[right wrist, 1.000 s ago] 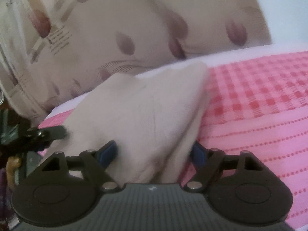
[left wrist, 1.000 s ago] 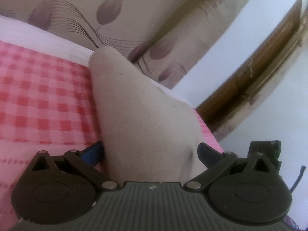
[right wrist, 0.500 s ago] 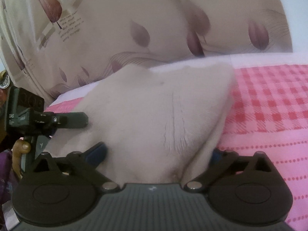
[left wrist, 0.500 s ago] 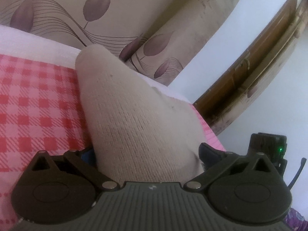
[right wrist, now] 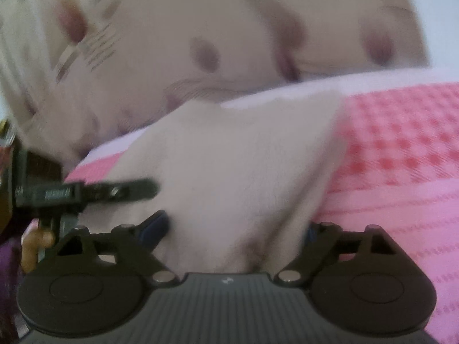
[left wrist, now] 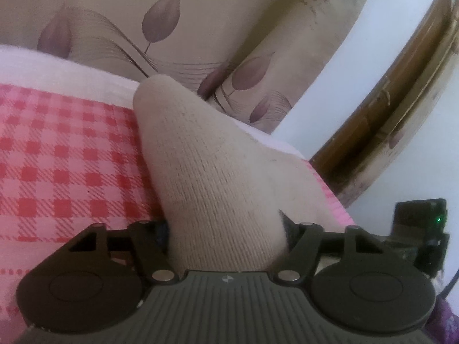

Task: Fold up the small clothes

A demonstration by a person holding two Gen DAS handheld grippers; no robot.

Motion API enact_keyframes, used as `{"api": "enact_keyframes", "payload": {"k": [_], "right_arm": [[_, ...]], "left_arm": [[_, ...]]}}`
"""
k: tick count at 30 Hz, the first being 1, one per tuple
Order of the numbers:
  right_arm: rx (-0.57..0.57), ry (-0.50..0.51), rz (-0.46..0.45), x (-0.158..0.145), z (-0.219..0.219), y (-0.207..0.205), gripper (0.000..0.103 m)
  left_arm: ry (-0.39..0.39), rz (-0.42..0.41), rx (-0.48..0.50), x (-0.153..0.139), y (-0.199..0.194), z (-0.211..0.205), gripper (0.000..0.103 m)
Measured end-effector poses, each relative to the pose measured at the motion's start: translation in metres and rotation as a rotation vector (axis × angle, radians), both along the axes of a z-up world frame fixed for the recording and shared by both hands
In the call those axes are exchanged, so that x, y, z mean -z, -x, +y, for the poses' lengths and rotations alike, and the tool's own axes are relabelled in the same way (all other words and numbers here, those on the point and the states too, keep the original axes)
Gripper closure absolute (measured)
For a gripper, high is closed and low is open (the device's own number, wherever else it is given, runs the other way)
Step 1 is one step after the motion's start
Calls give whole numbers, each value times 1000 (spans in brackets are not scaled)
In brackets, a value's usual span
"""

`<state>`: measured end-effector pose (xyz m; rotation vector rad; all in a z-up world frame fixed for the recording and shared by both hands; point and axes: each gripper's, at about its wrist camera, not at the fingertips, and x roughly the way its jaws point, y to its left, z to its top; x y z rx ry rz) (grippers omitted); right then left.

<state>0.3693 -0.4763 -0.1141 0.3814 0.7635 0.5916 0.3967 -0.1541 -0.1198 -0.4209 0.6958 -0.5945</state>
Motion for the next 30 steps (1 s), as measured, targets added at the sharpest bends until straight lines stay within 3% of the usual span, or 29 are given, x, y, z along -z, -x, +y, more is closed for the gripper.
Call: {"api": "enact_keyframes", "payload": {"k": [4,7,10,14,15,17,20,26,30], "right_arm": [[145,-13,-61,-11,-27,38,13],[198,-14,-154,-25,-38,85,14],[162,35,-218,-38,-25,119,45],[86,166,-308,-51,8,137,61],[78,210,-296,-48,12,134,67],[124,250,-161,-27,4,114,75],[147,156,-79,-18,-17,107,74],[165,-10,-149,-43,-38,107,74],[158,32,-179,-52,-33,71,74]], "left_arm": [[7,-108,-56,-9,30,7,8],[88,-157,-82,-13,61,19,4],[30,-201,-59,-18,90,15,13],[-117,-296,-14,-25,123,-3,21],[-139,-301,-2,-24,128,-5,21],[-161,-316,0,-25,131,-8,21],[-129,-350,24,-30,136,-10,17],[-100,-373,84,-29,125,-36,14],[-101,-337,95,-18,118,-44,14]]}}
